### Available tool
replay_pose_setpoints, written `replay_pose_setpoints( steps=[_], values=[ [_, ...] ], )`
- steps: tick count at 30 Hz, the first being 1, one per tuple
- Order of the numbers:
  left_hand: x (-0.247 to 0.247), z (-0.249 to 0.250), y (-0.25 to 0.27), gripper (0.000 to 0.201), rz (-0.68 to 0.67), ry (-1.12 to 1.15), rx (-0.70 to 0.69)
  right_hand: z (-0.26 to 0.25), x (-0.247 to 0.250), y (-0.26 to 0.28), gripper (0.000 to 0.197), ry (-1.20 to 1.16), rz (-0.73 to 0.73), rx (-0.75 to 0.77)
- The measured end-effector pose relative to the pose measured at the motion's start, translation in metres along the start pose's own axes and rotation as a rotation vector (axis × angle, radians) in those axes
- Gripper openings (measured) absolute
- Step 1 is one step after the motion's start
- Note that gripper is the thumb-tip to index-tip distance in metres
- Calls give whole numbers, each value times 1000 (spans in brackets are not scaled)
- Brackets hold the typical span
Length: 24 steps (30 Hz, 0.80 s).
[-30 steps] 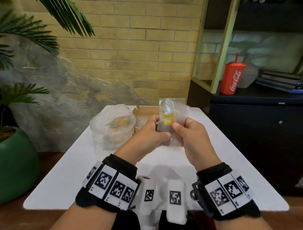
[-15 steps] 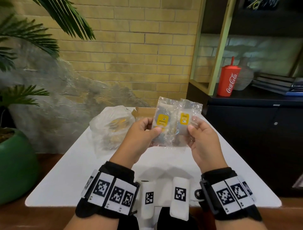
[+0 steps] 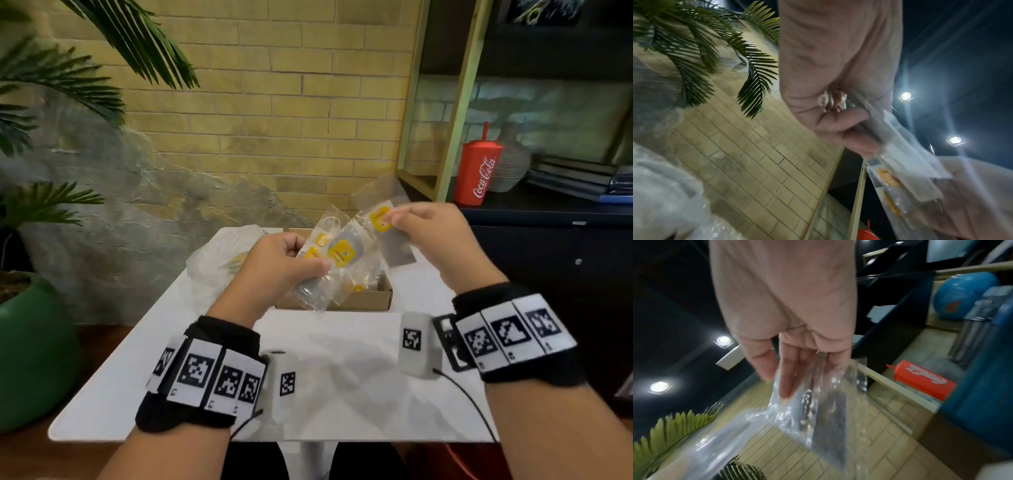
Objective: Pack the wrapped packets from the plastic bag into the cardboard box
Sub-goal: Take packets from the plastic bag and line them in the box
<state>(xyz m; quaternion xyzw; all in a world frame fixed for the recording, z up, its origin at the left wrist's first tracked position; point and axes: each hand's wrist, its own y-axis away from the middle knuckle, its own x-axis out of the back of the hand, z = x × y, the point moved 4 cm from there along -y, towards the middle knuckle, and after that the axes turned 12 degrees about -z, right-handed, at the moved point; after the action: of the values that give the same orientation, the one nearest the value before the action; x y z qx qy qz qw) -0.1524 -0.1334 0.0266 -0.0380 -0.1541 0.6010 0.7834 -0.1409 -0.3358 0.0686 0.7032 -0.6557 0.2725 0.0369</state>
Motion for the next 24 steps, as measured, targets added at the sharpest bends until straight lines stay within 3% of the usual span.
replay_pose_setpoints(
  steps=[4,7,14,17,20,23,24],
  values=[
    [0,10,-9,20,-79,-117,6,-32,-18,-9,23,351,-282,63],
    [-1,10,-13,22,-95,-130,1,-34,-29,-13,21,509,-347,26],
    [3,-10,-22,20,-66,-62,11,-6,-38,-15,16,486,-518,-75],
    [6,-18,-27,23,5,-42,54,9,-39,-15,13,532,-594,-132],
    [15,-26,-36,31,108,-21,134,23,-34,-22,9,436,-490,-167],
    [17,-40,-47,18,170,-8,266,33,-23,-27,17,17,-195,-210],
    [16,-44,-50,29,169,-39,311,36,-23,-27,26,-153,-134,-224]
  ],
)
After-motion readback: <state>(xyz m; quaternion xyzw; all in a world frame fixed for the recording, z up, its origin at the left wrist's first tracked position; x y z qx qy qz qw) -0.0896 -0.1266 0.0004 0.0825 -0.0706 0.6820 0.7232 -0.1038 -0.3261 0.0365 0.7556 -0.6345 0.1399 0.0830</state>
